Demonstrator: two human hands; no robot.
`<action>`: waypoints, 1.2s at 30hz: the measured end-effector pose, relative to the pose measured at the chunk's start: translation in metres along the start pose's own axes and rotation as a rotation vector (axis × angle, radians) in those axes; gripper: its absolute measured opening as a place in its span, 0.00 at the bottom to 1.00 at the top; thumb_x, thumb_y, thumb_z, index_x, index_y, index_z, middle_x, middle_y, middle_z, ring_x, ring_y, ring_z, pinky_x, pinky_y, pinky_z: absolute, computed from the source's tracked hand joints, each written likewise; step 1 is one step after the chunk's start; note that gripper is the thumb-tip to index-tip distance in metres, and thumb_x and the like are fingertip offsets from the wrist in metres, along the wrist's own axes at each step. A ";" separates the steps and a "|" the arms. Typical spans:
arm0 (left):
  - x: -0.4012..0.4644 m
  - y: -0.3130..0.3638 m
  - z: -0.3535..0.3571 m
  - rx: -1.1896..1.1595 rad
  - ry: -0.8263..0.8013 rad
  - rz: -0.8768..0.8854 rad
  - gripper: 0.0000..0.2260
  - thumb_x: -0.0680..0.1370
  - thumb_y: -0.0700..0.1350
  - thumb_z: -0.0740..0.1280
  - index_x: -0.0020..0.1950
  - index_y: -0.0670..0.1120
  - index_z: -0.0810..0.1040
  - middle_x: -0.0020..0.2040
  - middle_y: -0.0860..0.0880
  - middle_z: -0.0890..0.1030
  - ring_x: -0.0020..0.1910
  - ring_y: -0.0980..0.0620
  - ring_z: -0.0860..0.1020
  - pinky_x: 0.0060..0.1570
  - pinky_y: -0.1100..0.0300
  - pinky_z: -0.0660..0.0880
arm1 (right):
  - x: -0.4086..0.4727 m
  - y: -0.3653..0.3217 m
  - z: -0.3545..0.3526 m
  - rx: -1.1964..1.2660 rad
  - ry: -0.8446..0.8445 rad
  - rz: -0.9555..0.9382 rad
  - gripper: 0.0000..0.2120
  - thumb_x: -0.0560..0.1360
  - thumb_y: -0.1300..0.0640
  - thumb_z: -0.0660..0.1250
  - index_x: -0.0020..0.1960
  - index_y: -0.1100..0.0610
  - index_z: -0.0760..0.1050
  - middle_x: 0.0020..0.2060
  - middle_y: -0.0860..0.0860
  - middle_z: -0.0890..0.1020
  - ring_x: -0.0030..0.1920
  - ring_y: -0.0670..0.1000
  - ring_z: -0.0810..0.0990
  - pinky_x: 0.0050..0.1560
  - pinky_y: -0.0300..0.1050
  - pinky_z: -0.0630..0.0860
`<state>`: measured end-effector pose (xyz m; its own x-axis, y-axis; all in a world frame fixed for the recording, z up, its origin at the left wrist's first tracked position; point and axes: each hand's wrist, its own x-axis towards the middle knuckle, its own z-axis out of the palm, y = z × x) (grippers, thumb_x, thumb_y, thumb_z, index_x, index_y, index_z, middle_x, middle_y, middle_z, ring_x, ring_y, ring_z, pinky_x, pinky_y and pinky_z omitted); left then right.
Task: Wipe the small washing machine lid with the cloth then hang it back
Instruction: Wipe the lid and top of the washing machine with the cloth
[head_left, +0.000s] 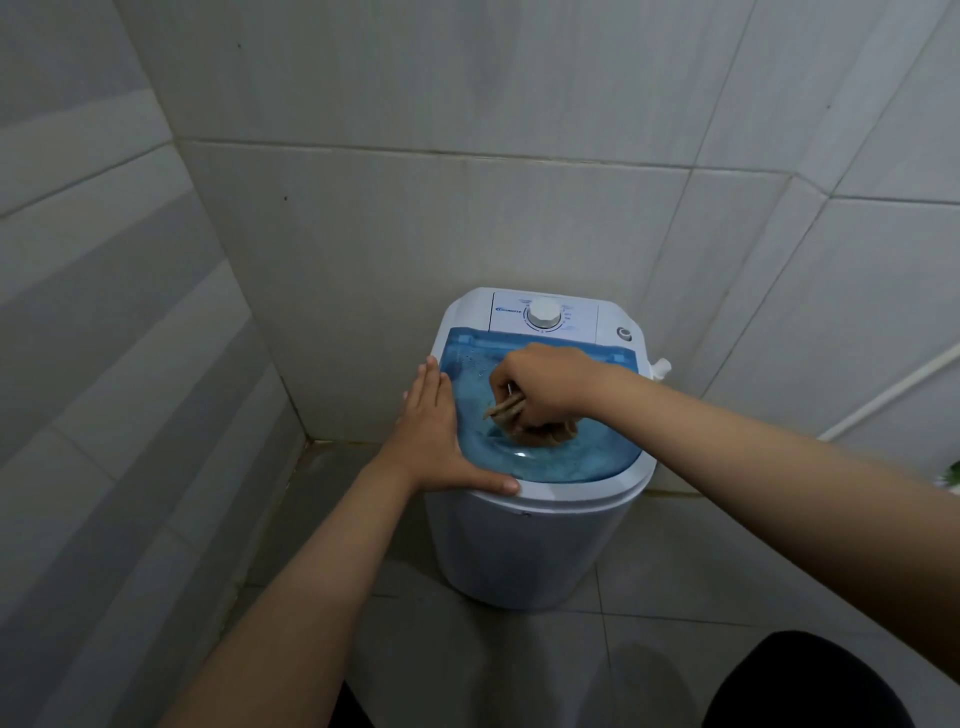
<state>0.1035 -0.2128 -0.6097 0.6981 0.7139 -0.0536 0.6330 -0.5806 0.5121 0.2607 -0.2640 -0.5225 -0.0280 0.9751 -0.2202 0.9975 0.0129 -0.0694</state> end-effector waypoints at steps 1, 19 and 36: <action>0.000 0.000 0.000 -0.004 0.001 0.000 0.72 0.49 0.76 0.69 0.76 0.43 0.34 0.76 0.45 0.30 0.73 0.49 0.30 0.72 0.50 0.35 | 0.001 -0.002 0.000 -0.021 -0.009 0.001 0.08 0.67 0.58 0.70 0.46 0.50 0.77 0.41 0.47 0.76 0.44 0.50 0.74 0.38 0.46 0.69; -0.002 0.004 -0.003 0.005 0.006 -0.014 0.73 0.47 0.77 0.68 0.76 0.42 0.36 0.77 0.44 0.32 0.74 0.48 0.31 0.73 0.50 0.36 | 0.007 -0.016 -0.021 -0.330 -0.268 0.142 0.08 0.72 0.55 0.69 0.38 0.55 0.72 0.33 0.48 0.72 0.33 0.50 0.71 0.35 0.44 0.69; 0.001 0.002 -0.001 -0.001 0.025 -0.010 0.74 0.45 0.79 0.66 0.76 0.41 0.36 0.77 0.43 0.34 0.75 0.48 0.32 0.74 0.50 0.37 | -0.036 0.036 0.043 0.097 0.400 -0.035 0.14 0.70 0.62 0.64 0.54 0.52 0.71 0.49 0.51 0.80 0.49 0.58 0.78 0.43 0.55 0.77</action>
<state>0.1054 -0.2128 -0.6079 0.6829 0.7296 -0.0374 0.6400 -0.5729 0.5120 0.2952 -0.3081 -0.5594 -0.0149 0.9840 0.1777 0.9851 0.0449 -0.1662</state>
